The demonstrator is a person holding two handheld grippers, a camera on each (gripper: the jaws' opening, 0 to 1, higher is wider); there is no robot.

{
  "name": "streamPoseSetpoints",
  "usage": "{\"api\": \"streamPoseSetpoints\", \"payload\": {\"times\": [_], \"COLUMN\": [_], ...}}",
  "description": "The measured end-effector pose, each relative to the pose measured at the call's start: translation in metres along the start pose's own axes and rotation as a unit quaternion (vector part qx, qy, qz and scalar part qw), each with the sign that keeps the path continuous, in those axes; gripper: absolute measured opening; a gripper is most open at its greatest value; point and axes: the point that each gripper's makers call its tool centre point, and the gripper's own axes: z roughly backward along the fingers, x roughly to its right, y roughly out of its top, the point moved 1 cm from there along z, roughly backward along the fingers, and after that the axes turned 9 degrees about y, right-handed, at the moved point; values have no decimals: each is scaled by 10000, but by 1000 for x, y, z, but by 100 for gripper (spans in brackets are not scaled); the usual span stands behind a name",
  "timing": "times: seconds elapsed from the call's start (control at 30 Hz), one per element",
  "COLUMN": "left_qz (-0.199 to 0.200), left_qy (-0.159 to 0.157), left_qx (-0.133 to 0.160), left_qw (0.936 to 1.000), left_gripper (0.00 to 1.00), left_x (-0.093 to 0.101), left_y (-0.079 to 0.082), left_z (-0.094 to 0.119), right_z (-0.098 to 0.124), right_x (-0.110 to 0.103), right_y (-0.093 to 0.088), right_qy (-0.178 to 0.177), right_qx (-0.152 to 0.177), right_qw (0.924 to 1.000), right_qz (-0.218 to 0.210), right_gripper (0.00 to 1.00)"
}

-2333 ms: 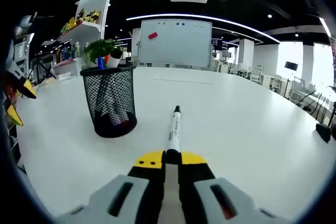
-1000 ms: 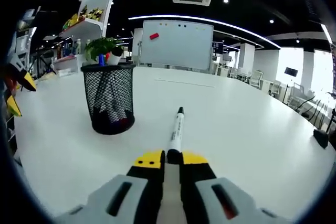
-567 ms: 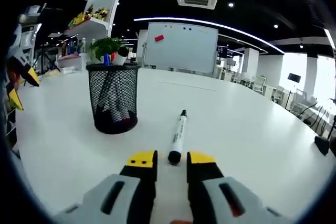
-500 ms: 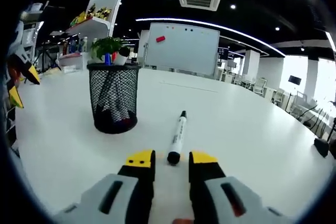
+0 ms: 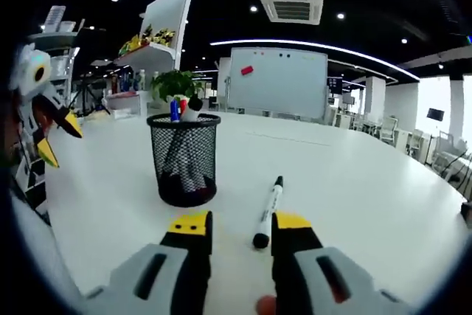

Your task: Pick up the whiteboard markers from the pen holder and place them facing the whiteboard neatly

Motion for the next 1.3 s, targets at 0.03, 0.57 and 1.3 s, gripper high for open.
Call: {"api": "streamPoseSetpoints", "payload": {"times": [0.03,0.57,1.3], "left_qz": [-2,-29,-71], "left_qy": [-2,-38,-115], "left_qx": [-9,-16,-51], "left_qw": [10000,10000,9999], "left_gripper": [45,45,45], "left_x": [0,1,5], "left_y": [-1,0,-1], "left_z": [0,-2,-4], "right_z": [0,5,3], "right_x": [0,-16,-33], "right_y": [2,22,67], "right_qy": [32,1064,1730], "right_qx": [47,331,945], "right_qw": [9999,9934,9781], "right_qz": [-97,-278,-672], "right_gripper": [31,31,29]}}
